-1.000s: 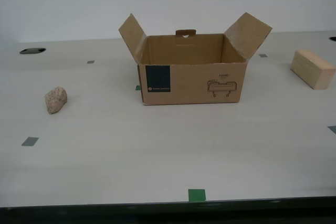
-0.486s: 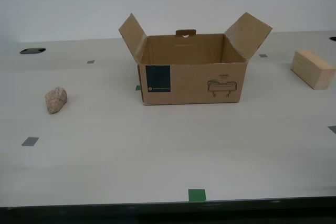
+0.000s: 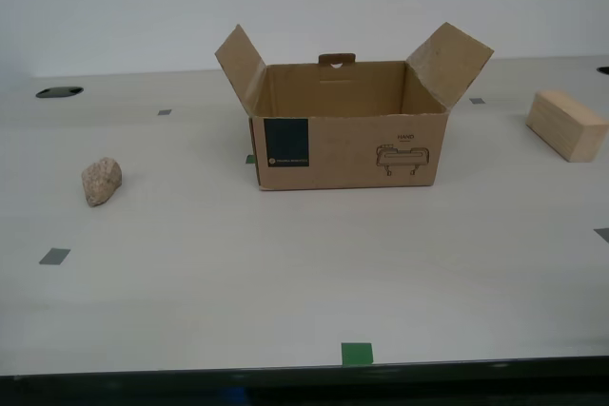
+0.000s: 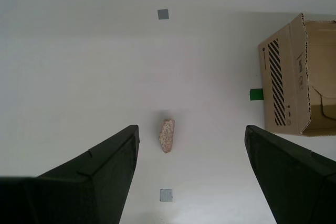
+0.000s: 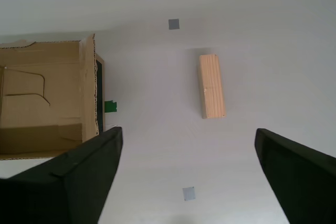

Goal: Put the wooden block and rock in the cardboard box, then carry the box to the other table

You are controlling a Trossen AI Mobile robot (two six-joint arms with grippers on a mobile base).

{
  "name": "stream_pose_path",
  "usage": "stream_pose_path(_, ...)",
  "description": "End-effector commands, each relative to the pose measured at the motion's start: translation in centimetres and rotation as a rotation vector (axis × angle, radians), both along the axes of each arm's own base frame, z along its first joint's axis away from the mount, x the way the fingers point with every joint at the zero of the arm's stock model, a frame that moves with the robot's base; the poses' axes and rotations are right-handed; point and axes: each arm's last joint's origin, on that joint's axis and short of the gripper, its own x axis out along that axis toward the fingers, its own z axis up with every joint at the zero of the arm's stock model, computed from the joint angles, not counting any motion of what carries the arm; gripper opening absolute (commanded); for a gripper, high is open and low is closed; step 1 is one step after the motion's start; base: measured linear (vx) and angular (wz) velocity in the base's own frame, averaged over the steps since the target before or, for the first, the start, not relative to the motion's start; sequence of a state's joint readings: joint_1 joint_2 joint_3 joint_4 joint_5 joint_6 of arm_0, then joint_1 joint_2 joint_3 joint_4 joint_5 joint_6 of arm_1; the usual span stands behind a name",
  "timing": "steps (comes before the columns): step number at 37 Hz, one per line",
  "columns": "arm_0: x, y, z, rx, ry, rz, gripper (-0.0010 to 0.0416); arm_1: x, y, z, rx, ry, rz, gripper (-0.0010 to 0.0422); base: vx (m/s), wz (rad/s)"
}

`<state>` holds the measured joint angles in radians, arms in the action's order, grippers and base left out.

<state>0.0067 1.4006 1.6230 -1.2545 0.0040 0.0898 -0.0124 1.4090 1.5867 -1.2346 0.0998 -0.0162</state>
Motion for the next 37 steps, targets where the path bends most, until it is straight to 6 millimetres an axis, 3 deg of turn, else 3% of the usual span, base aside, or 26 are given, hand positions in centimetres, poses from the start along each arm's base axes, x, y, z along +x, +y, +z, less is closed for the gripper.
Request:
stream_pose_path(1, 0.0, 0.0, 0.0, 0.000, -0.001, -0.001, 0.0409, 0.0, 0.0, 0.0, -0.003, 0.001, -0.002, 0.0299, 0.000, 0.000)
stream_pose_path(10, -0.1, 0.0, 0.0, -0.009, 0.006, 0.014, 0.0358, 0.0, 0.0, 0.0, -0.003, 0.001, -0.001, 0.0348, 0.000, 0.000)
stream_pose_path(24, -0.3, 0.0, -0.1, -0.025, 0.029, 0.014, 0.0400, -0.1, 0.0, 0.0, -0.003, 0.007, -0.001, 0.0402, 0.000, 0.000)
stream_pose_path(32, -0.9, -0.8, 0.1, -0.282, 0.078, -0.061, 0.0400, -0.1, 0.0, 0.0, -0.003, 0.006, 0.000, 0.0398, 0.000, 0.000)
stream_pose_path(37, -1.1, -0.9, 0.7, -0.313, 0.068, -0.075, 0.0399, -0.1, 0.0, 0.0, -0.003, 0.004, 0.000, 0.0398, 0.000, 0.000)
